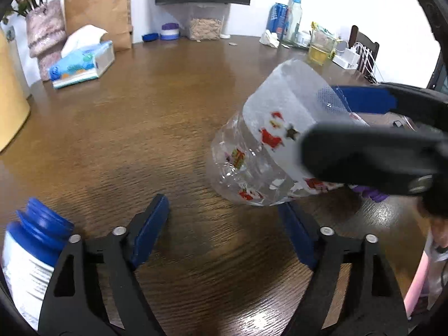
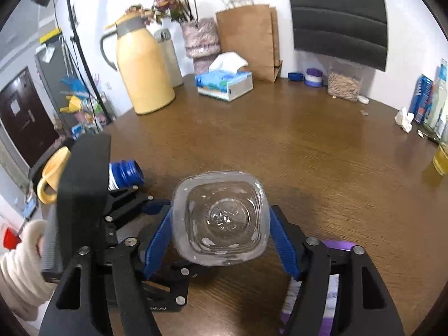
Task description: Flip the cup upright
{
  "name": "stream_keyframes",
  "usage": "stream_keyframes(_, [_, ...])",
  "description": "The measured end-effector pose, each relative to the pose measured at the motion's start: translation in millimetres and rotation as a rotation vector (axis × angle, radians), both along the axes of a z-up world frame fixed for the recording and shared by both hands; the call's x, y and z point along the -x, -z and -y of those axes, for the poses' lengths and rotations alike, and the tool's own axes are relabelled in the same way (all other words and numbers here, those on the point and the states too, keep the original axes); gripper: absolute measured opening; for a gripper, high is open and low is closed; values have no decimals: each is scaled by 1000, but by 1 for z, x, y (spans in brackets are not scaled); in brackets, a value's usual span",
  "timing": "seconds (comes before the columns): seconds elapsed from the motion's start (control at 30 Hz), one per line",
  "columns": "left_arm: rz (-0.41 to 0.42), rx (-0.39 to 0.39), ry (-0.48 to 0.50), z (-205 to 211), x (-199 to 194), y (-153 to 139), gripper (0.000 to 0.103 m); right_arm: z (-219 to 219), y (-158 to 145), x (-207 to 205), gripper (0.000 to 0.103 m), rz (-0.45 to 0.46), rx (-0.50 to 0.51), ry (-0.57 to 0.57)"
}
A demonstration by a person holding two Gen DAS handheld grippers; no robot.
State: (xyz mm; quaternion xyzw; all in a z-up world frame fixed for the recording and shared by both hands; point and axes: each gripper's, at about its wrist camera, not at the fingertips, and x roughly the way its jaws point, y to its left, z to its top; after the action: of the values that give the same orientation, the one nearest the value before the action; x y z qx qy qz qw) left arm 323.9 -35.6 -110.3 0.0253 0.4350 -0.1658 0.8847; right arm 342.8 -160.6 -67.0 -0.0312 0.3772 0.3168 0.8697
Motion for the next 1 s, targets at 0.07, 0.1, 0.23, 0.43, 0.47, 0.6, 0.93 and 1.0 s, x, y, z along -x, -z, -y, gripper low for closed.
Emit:
stream_keyframes(0.07, [20, -8, -22, -1, 4, -5, 87, 3, -4, 4, 79, 10, 3, 6])
stream_keyframes(0.1, [22, -3, -28, -2, 6, -7, 87, 5, -6, 6, 79, 17, 0, 15])
stream_keyframes(0.23, [57, 8, -46, -7, 19, -23, 88, 15, -15, 15, 79, 16, -39, 29])
stream_keyframes(0.43, [105, -7, -65, -12, 37, -40, 95, 22, -28, 40, 79, 57, -29, 39])
stream_keyframes(0.47, [112, -7, -71, -13, 41, -42, 95, 23, -28, 45, 79, 66, -20, 44])
stream_keyframes(0.6, [139, 3, -117, -22, 60, -51, 95, 34, -29, 68, 80, 104, -7, 85])
stream_keyframes(0.93, [304, 19, -262, -44, 162, -113, 103, 77, -41, 134, 80, 153, -54, 182])
stream_keyframes(1.0, [333, 17, -299, -46, 182, -119, 103, 79, -44, 158, 80, 207, -53, 188])
